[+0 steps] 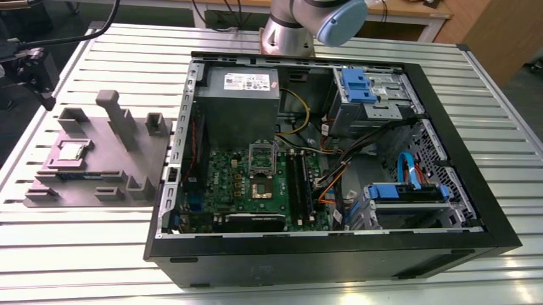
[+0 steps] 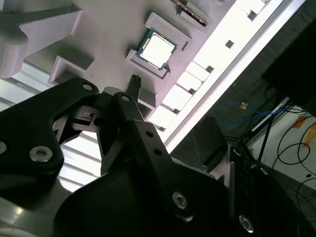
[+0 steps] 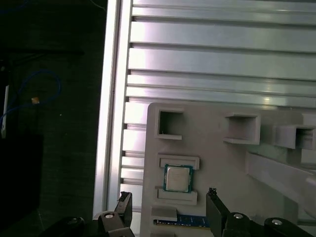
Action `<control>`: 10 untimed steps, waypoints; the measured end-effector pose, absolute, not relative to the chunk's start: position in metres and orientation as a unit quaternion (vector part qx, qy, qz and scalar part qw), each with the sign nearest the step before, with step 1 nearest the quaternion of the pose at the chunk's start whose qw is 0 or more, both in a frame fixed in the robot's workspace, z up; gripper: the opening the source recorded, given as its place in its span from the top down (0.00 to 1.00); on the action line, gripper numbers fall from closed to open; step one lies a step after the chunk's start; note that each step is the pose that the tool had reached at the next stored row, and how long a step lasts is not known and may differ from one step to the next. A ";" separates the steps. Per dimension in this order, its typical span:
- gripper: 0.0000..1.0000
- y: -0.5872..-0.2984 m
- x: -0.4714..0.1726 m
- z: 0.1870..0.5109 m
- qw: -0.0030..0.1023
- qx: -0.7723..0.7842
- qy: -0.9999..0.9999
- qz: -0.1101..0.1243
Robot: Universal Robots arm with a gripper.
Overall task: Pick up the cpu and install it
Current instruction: 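Pick up the cpu and move it towards the insertion slot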
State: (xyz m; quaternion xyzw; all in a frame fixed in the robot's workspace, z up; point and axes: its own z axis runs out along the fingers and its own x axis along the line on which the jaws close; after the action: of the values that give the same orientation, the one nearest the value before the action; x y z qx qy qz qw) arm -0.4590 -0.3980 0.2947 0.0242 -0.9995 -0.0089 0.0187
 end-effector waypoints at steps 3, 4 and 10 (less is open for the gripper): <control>0.30 -0.398 -0.459 0.293 0.019 0.024 -1.000 -0.004; 0.30 -0.398 -0.459 0.293 0.019 0.024 -1.000 -0.002; 0.30 -0.398 -0.459 0.289 0.019 0.025 -0.999 0.007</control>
State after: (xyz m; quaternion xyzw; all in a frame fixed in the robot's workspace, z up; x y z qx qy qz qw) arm -0.4590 -0.3980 0.2894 0.0246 -0.9995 0.0071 0.0191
